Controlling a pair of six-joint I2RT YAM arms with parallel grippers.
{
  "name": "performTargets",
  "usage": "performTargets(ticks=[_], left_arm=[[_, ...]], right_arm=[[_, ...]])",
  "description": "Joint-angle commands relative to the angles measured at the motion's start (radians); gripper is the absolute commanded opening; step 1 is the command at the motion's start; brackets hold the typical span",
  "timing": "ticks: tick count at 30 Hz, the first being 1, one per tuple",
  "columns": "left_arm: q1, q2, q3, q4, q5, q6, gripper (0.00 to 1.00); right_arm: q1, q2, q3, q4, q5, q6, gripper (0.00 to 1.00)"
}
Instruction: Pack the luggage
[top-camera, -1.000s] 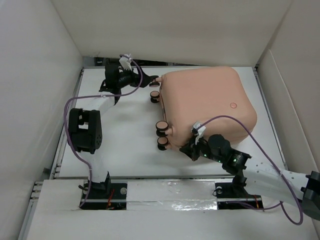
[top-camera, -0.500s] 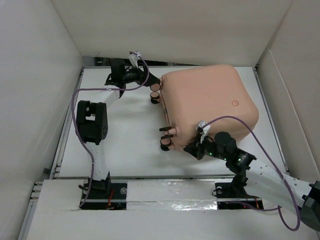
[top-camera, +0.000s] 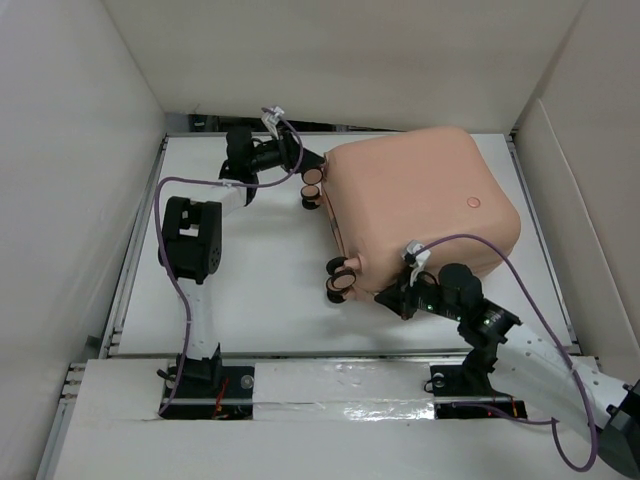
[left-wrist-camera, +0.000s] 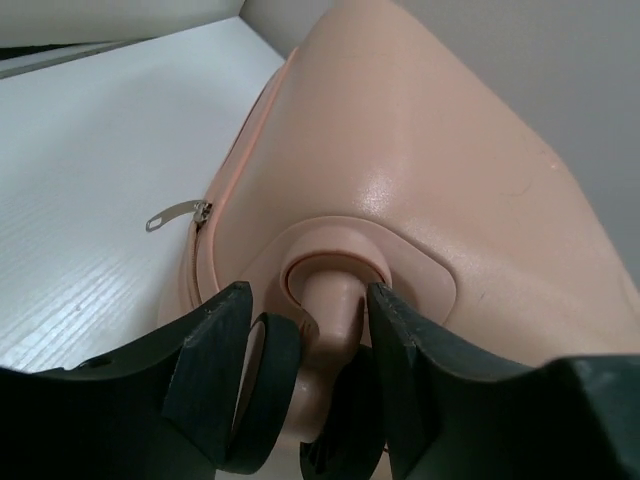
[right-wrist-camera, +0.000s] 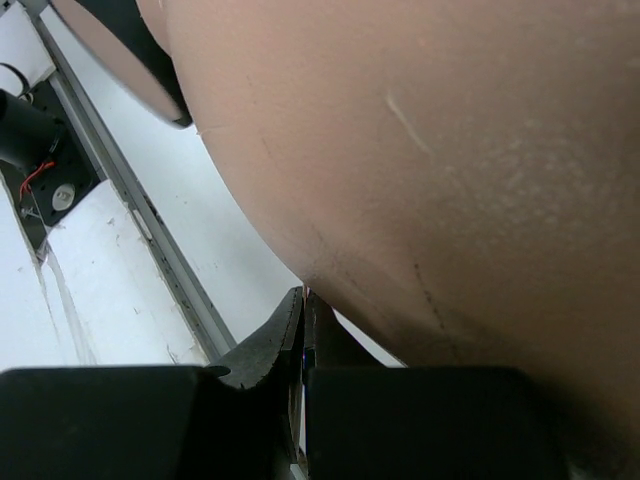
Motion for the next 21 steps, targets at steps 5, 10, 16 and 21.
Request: performTargets(ticks=[5,10,16,21], left_arm=[[0.005,0.016,-0.135,0.51,0.09,-0.318,0.7],[-0.004,0.018,-0.195,0.702,0.101,-0.416,0.69],[-0.049,0.039,-0.197,0.76,0.101,-0.442,0.62],[-0.049,0.05,-0.175,0.756,0.072,-0.426,0.57]], right_arm=[[-0.078,-0.032,0.023,0.037,0.039,-0.014,0.0],[-0.14,-0.001,0.033,0.061,0.002,-0.023,0.0],[-0.252,0.101,0.093,0.096,-0.064,-0.047,0.0],[-0.285,0.096,0.133,0.032,-0.067,-0.069,0.0]])
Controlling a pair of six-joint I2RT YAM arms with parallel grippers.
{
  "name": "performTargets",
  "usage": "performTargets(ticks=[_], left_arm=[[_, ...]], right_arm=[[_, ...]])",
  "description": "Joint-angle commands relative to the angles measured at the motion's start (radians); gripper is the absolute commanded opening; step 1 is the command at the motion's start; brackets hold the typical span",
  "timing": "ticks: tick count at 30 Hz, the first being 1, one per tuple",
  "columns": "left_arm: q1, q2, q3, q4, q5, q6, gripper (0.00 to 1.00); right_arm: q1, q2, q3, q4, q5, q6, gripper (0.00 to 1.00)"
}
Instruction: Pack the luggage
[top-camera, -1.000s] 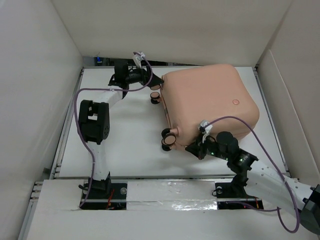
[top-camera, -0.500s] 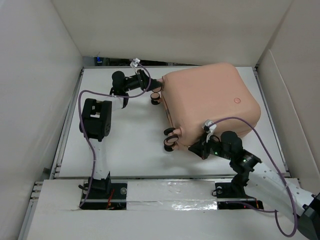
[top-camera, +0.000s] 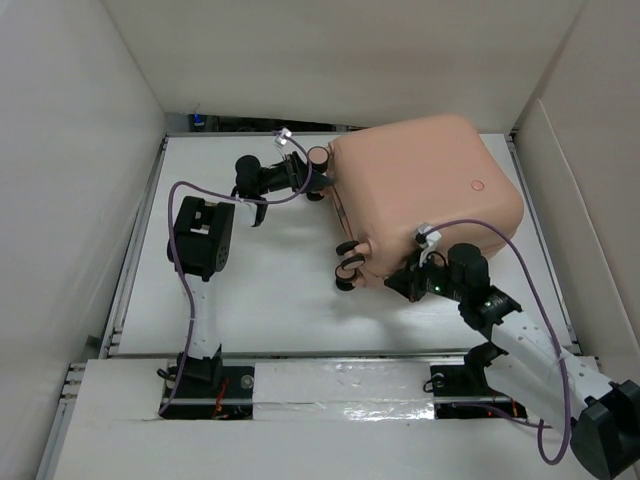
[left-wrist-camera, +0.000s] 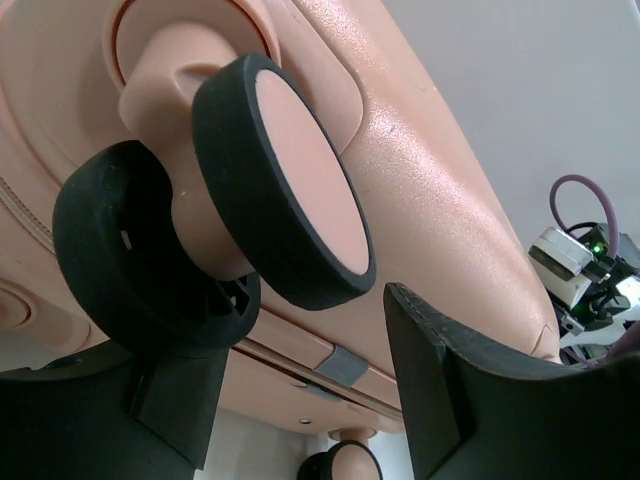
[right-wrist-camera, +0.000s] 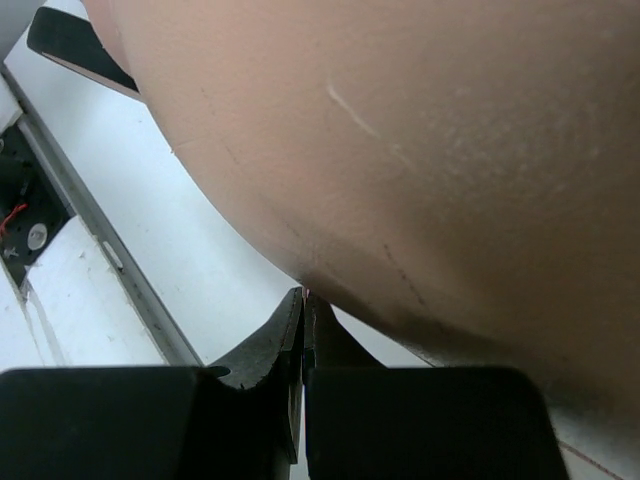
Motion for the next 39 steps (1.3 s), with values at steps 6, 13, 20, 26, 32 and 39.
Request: performTargets(ticks=[6,13,20,26,32,39], left_arm=[[-0.008,-0.001,0.114,0.102,-0.068,0.151,0.76],[-0.008,0.037,0.216,-0.007,-0.107,0.192,0.82],[-0.017,0.057,0.247,0.001,-0.104,0.172,0.74],[-0.017,0.056,0.234,-0.034,-0.085,0.202,0.61],[-0.017,0.06,0.245,-0.084,-0.084,0.238,0.48],[-0.008,0.037,0.196,-0.061,-0.167,0.224,0.0]], right_arm=[[-0.042,-0.087,0.036,0.006,0.092,-0.035,0.0],[-0.042,-0.115,0.021,0.006,0.086,-0.032,0.0],[-0.042,-0.081,0.03,-0.009,0.068,-0.039,0.0],[-0.042,-0.081,0.034,-0.008,0.089,-0.033,0.0],[-0.042,-0.073,0.039,0.024,0.086,-0.029,0.0],[-0.042,-0.034,0.038,0.076,0.112,-0.024,0.0]])
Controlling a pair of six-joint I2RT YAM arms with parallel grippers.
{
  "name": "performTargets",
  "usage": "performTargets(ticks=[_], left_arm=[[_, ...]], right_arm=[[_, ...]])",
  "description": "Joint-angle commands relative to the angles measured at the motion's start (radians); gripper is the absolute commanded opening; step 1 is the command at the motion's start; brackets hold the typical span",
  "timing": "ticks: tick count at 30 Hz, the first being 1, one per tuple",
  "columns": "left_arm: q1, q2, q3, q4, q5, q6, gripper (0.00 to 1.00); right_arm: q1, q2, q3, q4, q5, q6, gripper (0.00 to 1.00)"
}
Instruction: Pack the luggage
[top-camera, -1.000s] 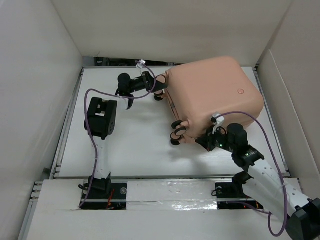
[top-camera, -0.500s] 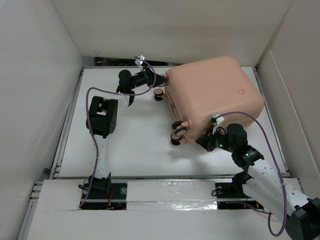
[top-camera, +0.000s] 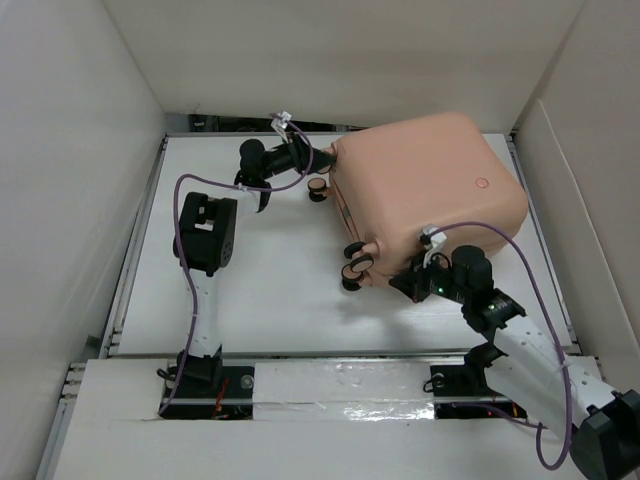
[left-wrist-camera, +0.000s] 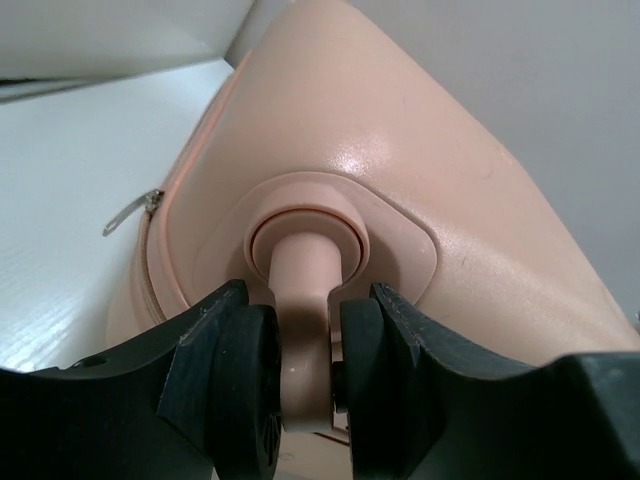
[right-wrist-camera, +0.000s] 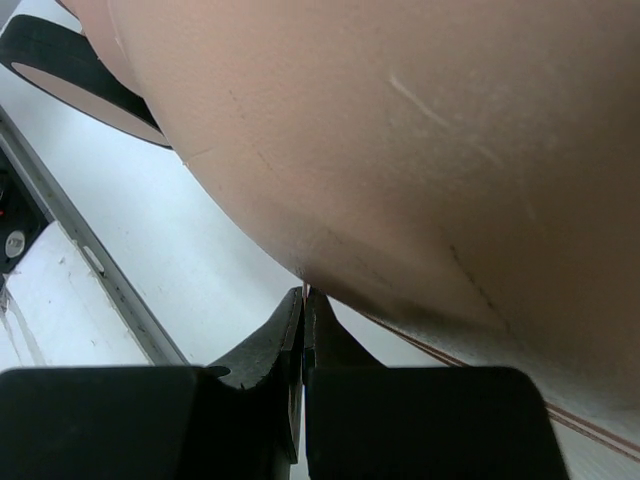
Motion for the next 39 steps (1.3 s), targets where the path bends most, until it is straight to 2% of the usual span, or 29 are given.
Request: performTargets(ticks=[1,4,5,11,13,15,17,20,21,25,28,30,33,39], left_arm=[[0.014,-0.075,-0.064,0.15,-0.056,0.002,0.0],[0.04,-0.152,-0.268,0.345,-0.142,-0.071,0.0],[0.052,-0.175,-0.386,0.382,-0.162,-0.091,0.0],[0.043,-0.318,-0.791,0.617,-0.292,-0.091,0.0],[0.043,-0.311,-0.874,0.814,-0.315,-0.197,0.0],[0.034,-0.295,-0.965,0.923,-0.312,-0.263,0.0],[0.016,-0.303,-1.032,0.935,-0.312,-0.286,0.0],[-0.022,-0.349,-1.086,0.932,-0.326,-0.262,0.0],[-0.023,-0.361,-1.088,0.933,-0.325,-0.274,0.0],[-0.067,-0.412,-1.068,0.933,-0.341,-0.303,0.0],[-0.119,-0.462,-1.062,0.93,-0.367,-0.319,0.0],[-0.157,-0.487,-1.062,0.927,-0.372,-0.323,0.0],[-0.176,-0.545,-1.083,0.89,-0.39,-0.317,0.0],[-0.208,-0.651,-1.122,0.818,-0.407,-0.282,0.0]], right_arm=[[-0.017,0.029,0.048,0.139,0.073,-0.011,0.0],[-0.036,0.07,0.073,0.153,0.069,-0.016,0.0],[-0.037,0.081,0.083,0.168,0.064,-0.015,0.0],[-0.09,0.265,0.212,0.258,0.001,-0.038,0.0],[-0.09,0.305,0.281,0.264,-0.007,-0.047,0.0],[-0.077,0.346,0.292,0.315,0.001,-0.036,0.0],[-0.052,0.353,0.254,0.352,0.024,-0.005,0.0],[0.069,0.337,0.106,0.501,0.107,0.091,0.0],[0.163,0.351,0.072,0.596,0.137,0.123,0.0],[0.406,0.472,-0.015,0.799,0.402,0.27,0.0],[0.483,0.576,-0.018,0.938,0.566,0.324,0.0],[0.497,0.613,-0.016,1.032,0.608,0.332,0.0],[0.459,0.575,0.033,0.944,0.601,0.294,0.0],[0.428,0.39,0.1,0.734,0.621,0.183,0.0]])
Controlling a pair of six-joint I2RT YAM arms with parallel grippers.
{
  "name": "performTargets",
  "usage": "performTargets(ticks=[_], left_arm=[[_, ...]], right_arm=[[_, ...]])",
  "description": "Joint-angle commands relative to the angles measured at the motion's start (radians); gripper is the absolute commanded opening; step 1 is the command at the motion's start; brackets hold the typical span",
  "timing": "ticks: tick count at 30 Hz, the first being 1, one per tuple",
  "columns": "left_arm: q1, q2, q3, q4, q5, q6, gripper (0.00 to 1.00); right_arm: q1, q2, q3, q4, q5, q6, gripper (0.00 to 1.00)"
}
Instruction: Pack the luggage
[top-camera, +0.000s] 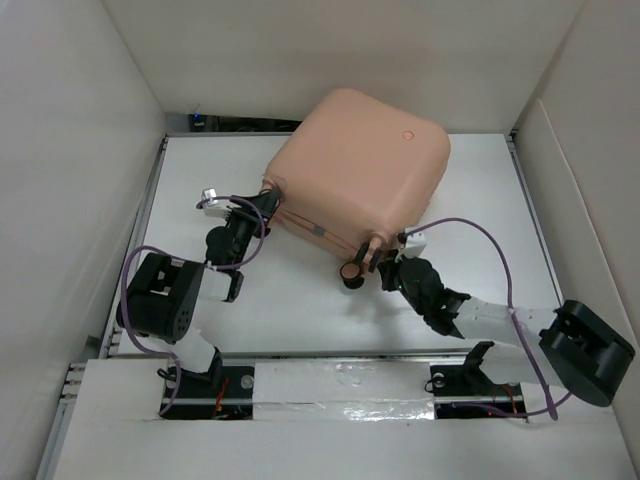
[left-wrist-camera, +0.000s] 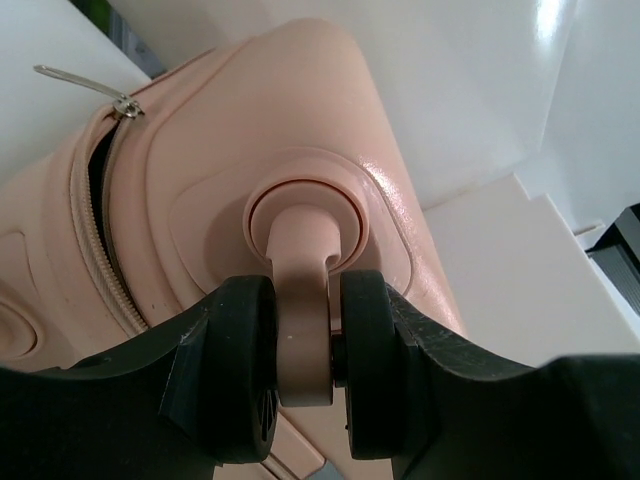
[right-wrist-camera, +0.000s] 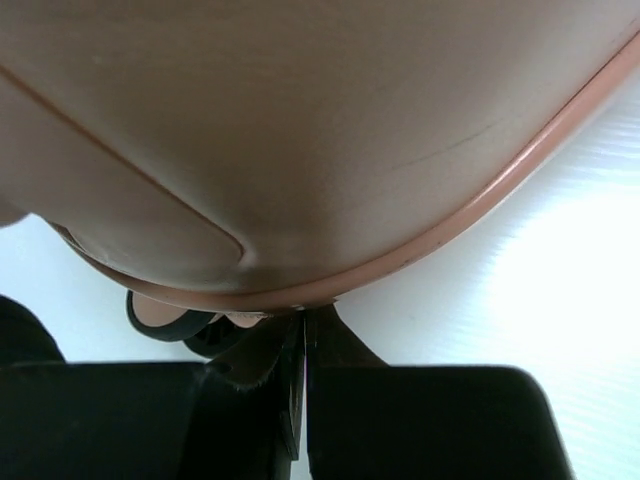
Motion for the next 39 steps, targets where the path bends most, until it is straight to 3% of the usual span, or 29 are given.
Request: performTargets(ticks=[1,6,7,10,14,17,19,24,34,39], left_arm=[[-0.212,-0.06,-0.045,0.434,0.451,0.025,0.0],[-0.241,-0.188,-0.045,0.325,0.399,0.061,0.0],[-0.294,-0.281,-0.004,0.189,0.305,0.15,0.0],[-0.304,-0.321,0.068,0.069,0.276,0.199,0.0],[-0.259,-0.364,0.164,0.009,0.252,0.213,0.0],[-0.247,-0.387,0.184,-0.045,0.252,0.229,0.0],[-0.247,-0.392,0.159,-0.05,0.241,0.224,0.0],[-0.227,-0.401,0.113,-0.045,0.245,0.209,0.0],[-0.131,-0.458,-0.054,-0.07,0.169,0.221,0.0],[-0.109,-0.475,-0.083,-0.105,0.137,0.255,0.0]], right_arm=[[0.041,-0.106,0.141,0.163,-0.198,-0.041,0.0],[0.065,-0.278,0.148,-0.063,-0.215,-0.077,0.0],[0.076,-0.384,0.121,-0.128,-0.232,-0.065,0.0],[0.11,-0.421,0.101,-0.113,-0.292,-0.068,0.0],[0.11,-0.467,0.164,-0.339,-0.16,-0.137,0.0],[0.001,-0.482,0.208,-0.406,-0.236,-0.176,0.0],[-0.077,-0.473,0.187,-0.356,-0.421,-0.177,0.0],[-0.223,-0.441,0.233,-0.389,-0.563,-0.215,0.0],[-0.51,-0.411,0.346,-0.466,-0.803,-0.265,0.0],[-0.553,-0.407,0.284,-0.477,-0.829,-0.243,0.0]])
